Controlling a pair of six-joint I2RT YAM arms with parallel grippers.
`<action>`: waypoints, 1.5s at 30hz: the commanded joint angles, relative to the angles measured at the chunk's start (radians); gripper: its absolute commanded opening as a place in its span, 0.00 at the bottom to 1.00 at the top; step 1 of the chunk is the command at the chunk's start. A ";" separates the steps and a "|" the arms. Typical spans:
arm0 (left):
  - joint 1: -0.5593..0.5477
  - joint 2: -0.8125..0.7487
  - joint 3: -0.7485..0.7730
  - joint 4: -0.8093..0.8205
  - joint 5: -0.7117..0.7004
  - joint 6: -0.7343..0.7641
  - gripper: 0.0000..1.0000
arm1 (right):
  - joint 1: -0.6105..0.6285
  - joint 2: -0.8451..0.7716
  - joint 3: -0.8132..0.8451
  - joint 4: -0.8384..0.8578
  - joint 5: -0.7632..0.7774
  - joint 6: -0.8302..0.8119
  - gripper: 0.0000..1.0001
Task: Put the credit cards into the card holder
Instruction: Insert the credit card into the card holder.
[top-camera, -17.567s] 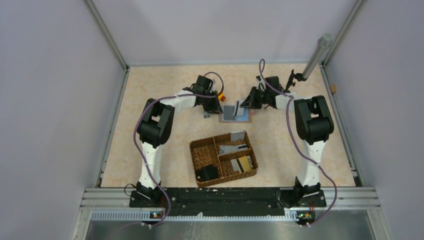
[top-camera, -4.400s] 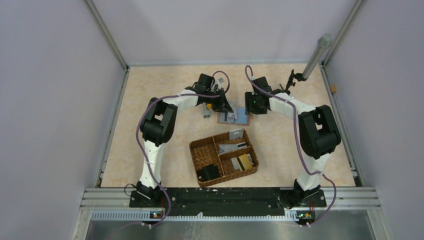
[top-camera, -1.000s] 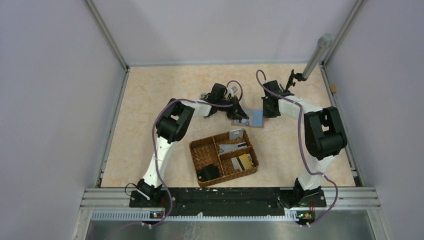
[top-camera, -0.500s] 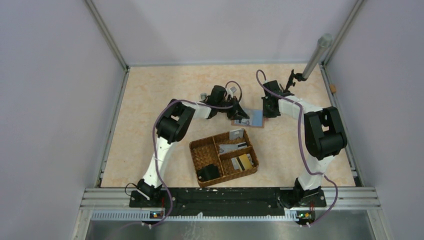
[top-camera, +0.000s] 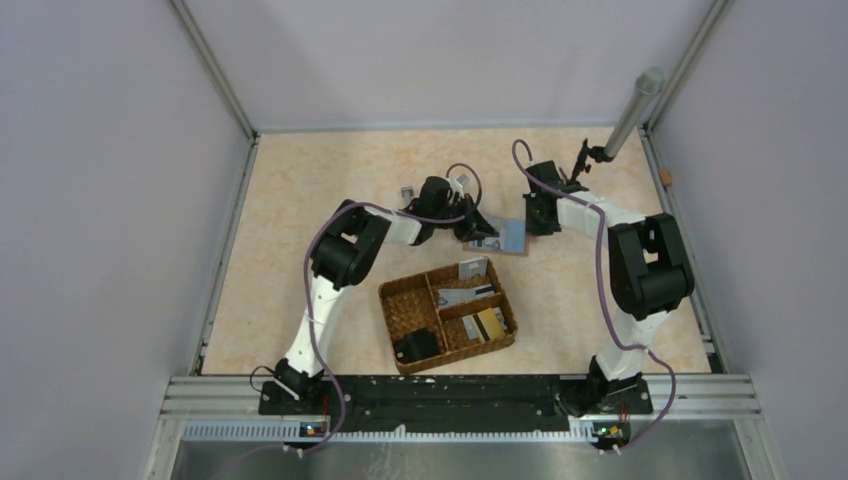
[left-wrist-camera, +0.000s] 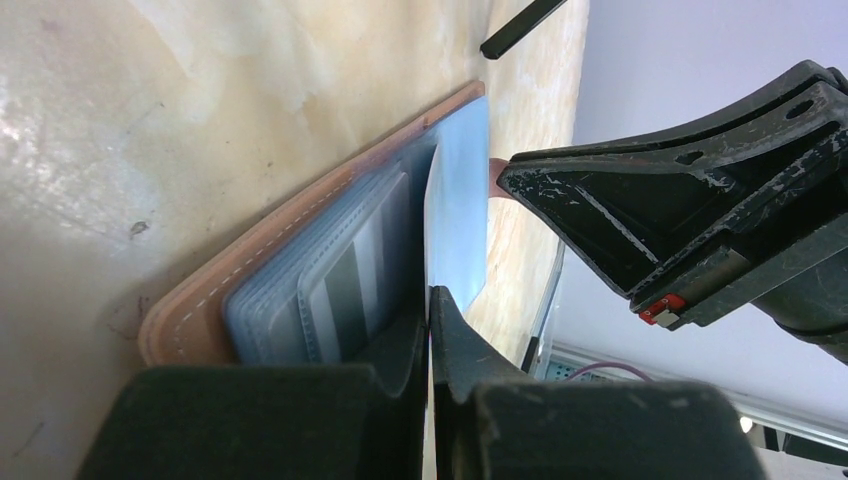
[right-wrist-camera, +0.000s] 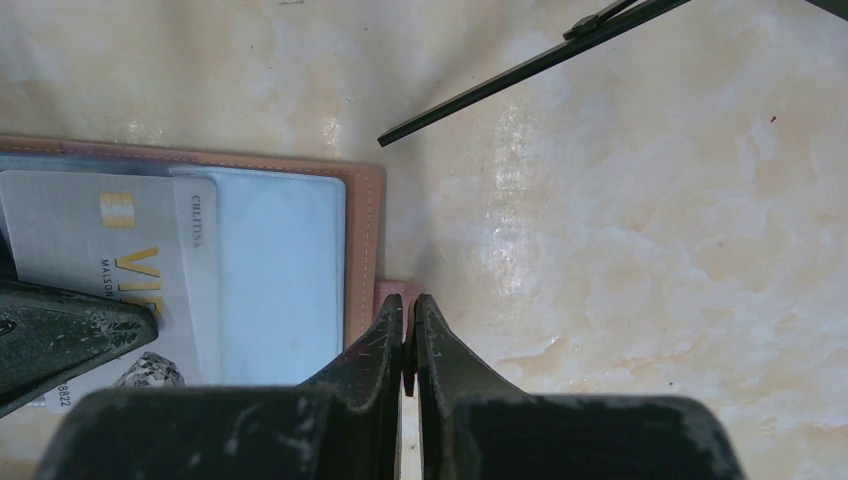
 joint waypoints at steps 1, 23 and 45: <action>-0.015 -0.032 -0.029 0.019 -0.070 0.003 0.00 | -0.001 -0.005 0.024 0.018 -0.018 0.005 0.00; -0.032 -0.117 0.136 -0.472 -0.189 0.268 0.47 | -0.001 -0.023 0.015 0.009 -0.005 0.006 0.00; -0.039 -0.182 0.162 -0.675 -0.288 0.386 0.68 | -0.001 -0.030 0.006 0.014 -0.021 0.006 0.00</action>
